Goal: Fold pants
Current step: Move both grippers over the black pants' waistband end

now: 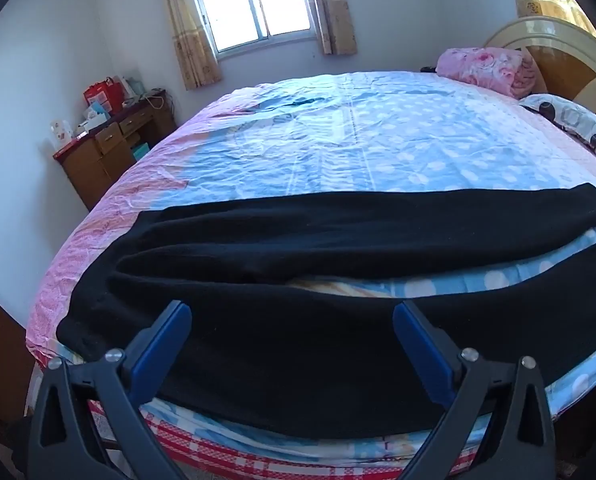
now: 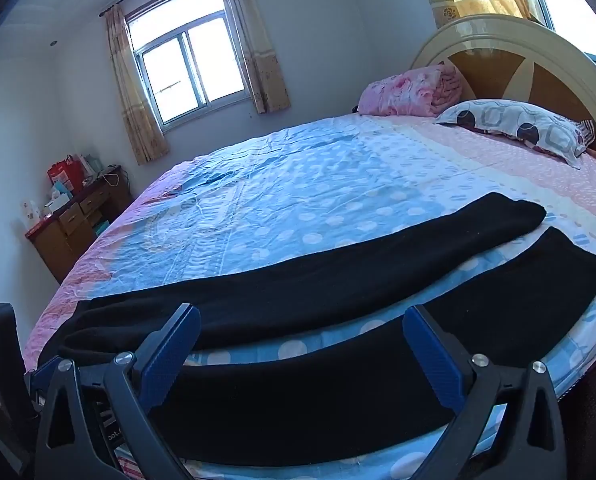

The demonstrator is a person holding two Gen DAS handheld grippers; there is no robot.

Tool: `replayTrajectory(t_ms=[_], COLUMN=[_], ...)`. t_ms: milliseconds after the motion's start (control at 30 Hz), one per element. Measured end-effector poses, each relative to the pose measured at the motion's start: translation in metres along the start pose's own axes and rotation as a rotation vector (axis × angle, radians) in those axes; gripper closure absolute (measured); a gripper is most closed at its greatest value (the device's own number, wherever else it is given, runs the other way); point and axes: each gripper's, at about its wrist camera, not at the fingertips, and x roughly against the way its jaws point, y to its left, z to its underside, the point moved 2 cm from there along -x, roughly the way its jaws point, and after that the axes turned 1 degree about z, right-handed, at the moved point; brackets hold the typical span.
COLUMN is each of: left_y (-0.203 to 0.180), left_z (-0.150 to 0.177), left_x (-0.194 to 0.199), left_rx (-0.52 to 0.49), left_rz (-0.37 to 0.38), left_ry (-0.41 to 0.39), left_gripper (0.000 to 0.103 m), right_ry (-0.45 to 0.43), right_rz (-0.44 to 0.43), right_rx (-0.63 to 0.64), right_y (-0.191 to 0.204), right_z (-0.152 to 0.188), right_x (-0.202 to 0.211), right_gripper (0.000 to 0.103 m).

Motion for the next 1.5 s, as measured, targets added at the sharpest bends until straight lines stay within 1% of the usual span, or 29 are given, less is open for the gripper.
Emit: replayTrajectory(t_ms=[233, 467, 800, 967, 1100, 1200, 1400, 1500], left_y=[0.005, 0.003, -0.004, -0.003, 0.001, 0.007, 0.024, 0.035], left_z=[0.000, 0.002, -0.005, -0.011, -0.015, -0.020, -0.034, -0.042], left_x=[-0.006, -0.016, -0.037, -0.047, -0.061, -0.071, -0.083, -0.091], left_rx=[0.015, 0.008, -0.017, -0.031, -0.026, -0.013, 0.006, 0.018], left_rz=[-0.011, -0.007, -0.001, 0.009, 0.034, 0.023, 0.008, -0.012], left_ry=[0.016, 0.041, 0.086, 0.098, 0.135, 0.159, 0.155, 0.158], left_gripper=[0.000, 0.000, 0.000, 0.000, 0.000, 0.000, 0.000, 0.000], right_ry=[0.021, 0.040, 0.101, 0.101, 0.098, 0.092, 0.117, 0.146], right_rz=[-0.002, 0.006, 0.016, -0.003, -0.031, -0.039, -0.070, -0.117], right_rx=[0.006, 0.015, 0.007, 0.026, 0.071, 0.089, 0.098, 0.108], right_y=[-0.036, -0.035, -0.047, -0.047, -0.041, -0.038, -0.036, -0.027], right_z=[-0.010, -0.001, 0.004, 0.003, -0.001, -0.007, -0.021, -0.029], right_x=[-0.031, -0.041, -0.064, -0.070, -0.078, -0.086, -0.112, -0.126], right_gripper=[0.001, 0.001, 0.001, 0.001, 0.001, 0.001, 0.001, 0.001])
